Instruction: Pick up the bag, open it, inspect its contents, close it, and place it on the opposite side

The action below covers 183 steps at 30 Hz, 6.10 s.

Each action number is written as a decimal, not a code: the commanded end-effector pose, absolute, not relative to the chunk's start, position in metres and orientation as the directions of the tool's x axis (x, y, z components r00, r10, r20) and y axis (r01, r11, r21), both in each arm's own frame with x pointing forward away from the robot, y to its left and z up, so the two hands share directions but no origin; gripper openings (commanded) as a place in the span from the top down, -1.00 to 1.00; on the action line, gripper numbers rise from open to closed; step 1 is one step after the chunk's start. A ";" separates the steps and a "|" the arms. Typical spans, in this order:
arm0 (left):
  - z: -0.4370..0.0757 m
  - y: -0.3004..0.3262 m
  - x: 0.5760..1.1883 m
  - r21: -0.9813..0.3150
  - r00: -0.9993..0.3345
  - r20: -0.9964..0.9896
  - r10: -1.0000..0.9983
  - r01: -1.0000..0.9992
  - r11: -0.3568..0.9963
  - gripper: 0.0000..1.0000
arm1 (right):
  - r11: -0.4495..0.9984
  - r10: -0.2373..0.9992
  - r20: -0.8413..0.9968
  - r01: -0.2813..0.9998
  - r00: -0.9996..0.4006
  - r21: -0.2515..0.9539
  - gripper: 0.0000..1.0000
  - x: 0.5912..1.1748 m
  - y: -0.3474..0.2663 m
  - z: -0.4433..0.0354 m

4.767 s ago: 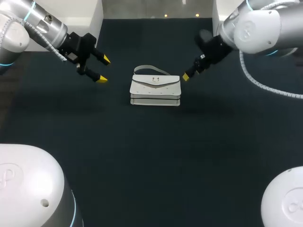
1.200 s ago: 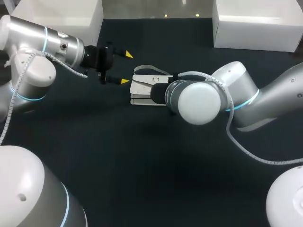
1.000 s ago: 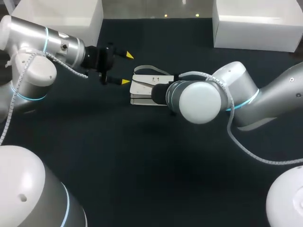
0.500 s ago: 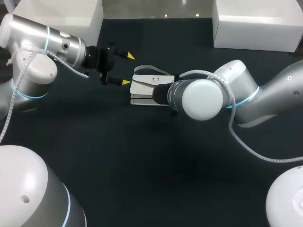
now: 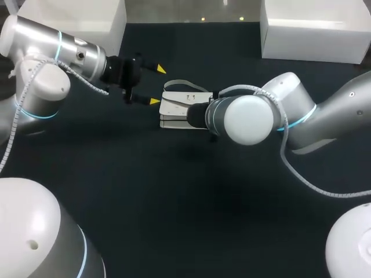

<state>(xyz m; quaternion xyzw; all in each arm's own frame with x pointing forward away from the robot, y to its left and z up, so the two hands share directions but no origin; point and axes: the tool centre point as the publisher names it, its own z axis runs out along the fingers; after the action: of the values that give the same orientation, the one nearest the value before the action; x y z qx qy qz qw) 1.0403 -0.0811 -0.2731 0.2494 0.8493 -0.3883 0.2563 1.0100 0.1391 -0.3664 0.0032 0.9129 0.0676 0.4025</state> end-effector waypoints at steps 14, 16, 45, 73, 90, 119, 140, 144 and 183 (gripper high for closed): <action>-0.294 -0.104 1.030 -0.499 -0.718 -0.603 0.347 0.680 0.537 -1.00 | 0.987 0.087 -0.805 -0.057 -0.586 0.148 1.00 1.008 0.136 -0.373; -0.301 -0.108 1.029 -0.496 -0.719 -0.594 0.361 0.680 0.540 -0.97 | 0.987 0.087 -0.805 -0.057 -0.586 0.148 1.00 1.008 0.136 -0.373; -0.341 -0.130 1.062 -0.481 -0.740 -0.564 0.366 0.655 0.582 0.02 | 0.987 0.087 -0.805 -0.057 -0.586 0.148 1.00 1.008 0.136 -0.373; -0.353 -0.140 1.068 -0.420 -0.714 -0.606 0.349 0.660 0.623 0.45 | 0.987 0.087 -0.805 -0.057 -0.586 0.148 1.00 1.008 0.136 -0.373; -0.342 -0.138 1.082 -0.463 -0.766 -0.581 0.275 0.588 0.663 1.00 | 0.987 0.087 -0.805 -0.057 -0.586 0.148 1.00 1.008 0.136 -0.373; -0.315 -0.126 1.106 -0.616 -0.918 -0.359 0.166 0.367 0.697 0.19 | 0.987 0.087 -0.805 -0.057 -0.586 0.148 1.00 1.008 0.136 -0.373; -0.349 -0.143 1.128 -0.617 -0.943 -0.326 0.066 0.265 0.741 0.04 | 0.987 0.087 -0.805 -0.057 -0.586 0.148 1.00 1.008 0.136 -0.373; -0.352 -0.143 1.134 -0.613 -0.947 -0.316 0.054 0.247 0.750 0.11 | 0.987 0.087 -0.805 -0.057 -0.586 0.148 1.00 1.008 0.136 -0.373; -0.310 -0.134 1.138 -0.636 -0.956 -0.293 0.011 0.204 0.745 1.00 | 0.982 0.126 -0.762 -0.031 -0.635 0.188 -1.00 0.974 0.135 -0.317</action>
<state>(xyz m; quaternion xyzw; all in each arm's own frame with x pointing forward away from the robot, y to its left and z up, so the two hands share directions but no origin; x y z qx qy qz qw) 1.1428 -0.1372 -0.3199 0.0589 0.9222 -0.3567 0.1374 0.9922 0.1430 -0.3358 0.0251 0.9084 0.0879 0.4080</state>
